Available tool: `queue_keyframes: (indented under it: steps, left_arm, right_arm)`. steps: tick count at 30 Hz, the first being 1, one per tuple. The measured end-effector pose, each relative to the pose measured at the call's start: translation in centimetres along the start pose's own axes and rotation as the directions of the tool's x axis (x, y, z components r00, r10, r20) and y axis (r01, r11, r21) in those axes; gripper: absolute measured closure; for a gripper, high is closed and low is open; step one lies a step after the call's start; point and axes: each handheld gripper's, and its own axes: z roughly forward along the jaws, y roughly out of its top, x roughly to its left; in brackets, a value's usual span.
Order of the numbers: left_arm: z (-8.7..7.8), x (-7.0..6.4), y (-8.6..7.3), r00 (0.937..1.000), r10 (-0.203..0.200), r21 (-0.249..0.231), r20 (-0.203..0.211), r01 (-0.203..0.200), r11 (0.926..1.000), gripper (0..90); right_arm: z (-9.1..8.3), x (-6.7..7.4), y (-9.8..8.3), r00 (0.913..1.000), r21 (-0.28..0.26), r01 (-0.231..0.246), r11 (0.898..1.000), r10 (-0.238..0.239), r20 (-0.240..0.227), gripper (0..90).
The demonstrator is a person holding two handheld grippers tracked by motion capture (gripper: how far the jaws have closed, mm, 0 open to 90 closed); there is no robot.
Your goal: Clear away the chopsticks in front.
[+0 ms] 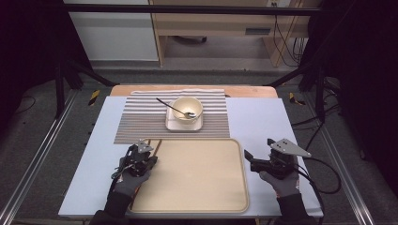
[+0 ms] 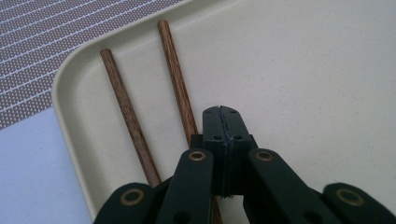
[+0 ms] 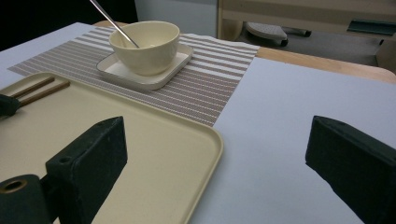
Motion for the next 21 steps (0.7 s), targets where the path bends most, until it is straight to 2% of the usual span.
queue_keyframes:
  steps: [11, 13, 21]
  left_arm:
    - [-0.7, 1.2, -0.6, 0.9999, 0.011, -0.020, 0.000, -0.011, 0.9997, 89.6]
    - [-0.7, 1.6, -0.7, 1.0000, -0.001, -0.032, 0.008, 0.001, 0.9995, 89.6]
    - [-0.5, 1.5, -0.8, 1.0000, 0.008, -0.032, -0.003, -0.008, 0.9994, 89.6]
  right_arm:
    - [0.0, 0.0, 0.0, 1.0000, 0.003, -0.001, 1.000, 0.001, 0.002, 5.7]
    - [0.1, 0.1, -0.1, 1.0000, 0.007, 0.001, 1.000, -0.001, 0.001, 5.7]
    - [0.1, 0.1, -0.1, 1.0000, 0.006, 0.006, 1.000, -0.006, 0.000, 5.7]
